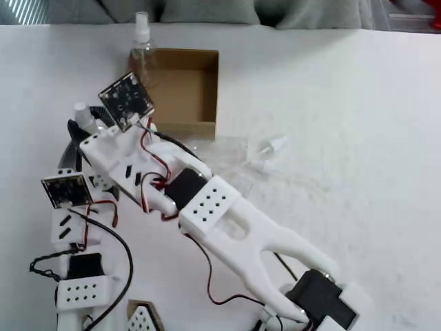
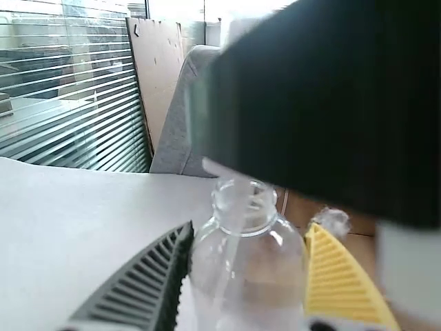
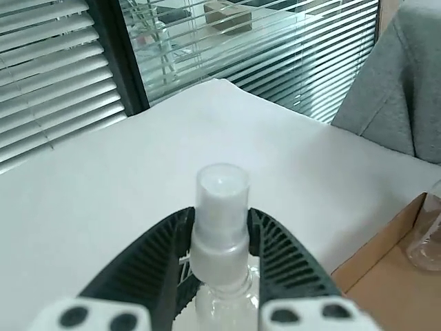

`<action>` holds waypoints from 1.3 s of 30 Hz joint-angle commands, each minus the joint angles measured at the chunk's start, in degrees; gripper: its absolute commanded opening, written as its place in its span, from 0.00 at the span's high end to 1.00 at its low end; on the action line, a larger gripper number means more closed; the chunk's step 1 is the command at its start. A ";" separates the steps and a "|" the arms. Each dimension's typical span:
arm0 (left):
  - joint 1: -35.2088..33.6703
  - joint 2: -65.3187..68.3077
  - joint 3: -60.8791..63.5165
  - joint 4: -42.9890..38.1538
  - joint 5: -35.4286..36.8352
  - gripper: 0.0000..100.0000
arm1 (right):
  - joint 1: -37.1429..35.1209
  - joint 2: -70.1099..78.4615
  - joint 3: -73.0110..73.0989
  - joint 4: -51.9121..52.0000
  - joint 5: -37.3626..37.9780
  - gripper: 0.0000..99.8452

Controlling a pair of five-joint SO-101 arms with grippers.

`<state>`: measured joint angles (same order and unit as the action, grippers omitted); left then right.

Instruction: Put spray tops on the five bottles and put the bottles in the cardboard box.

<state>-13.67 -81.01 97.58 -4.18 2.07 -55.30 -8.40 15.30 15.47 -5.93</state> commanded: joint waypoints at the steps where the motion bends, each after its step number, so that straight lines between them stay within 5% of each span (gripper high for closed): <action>1: 0.48 -0.57 -0.26 0.26 0.18 0.88 | -1.80 -2.15 -0.53 0.84 2.20 0.98; 11: 0.57 -0.57 -0.26 0.26 0.18 0.88 | -1.54 -2.15 -0.18 0.84 6.24 0.98; 22: 0.57 -0.57 -0.26 0.35 0.18 0.88 | -1.63 -2.86 -0.62 2.51 5.89 0.77; 39: 0.57 -0.57 -0.26 0.35 0.18 0.88 | 1.54 -19.47 -0.44 12.79 5.80 0.76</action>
<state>-13.67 -81.01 97.58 -4.18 2.07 -56.09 -23.25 15.30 25.93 -0.22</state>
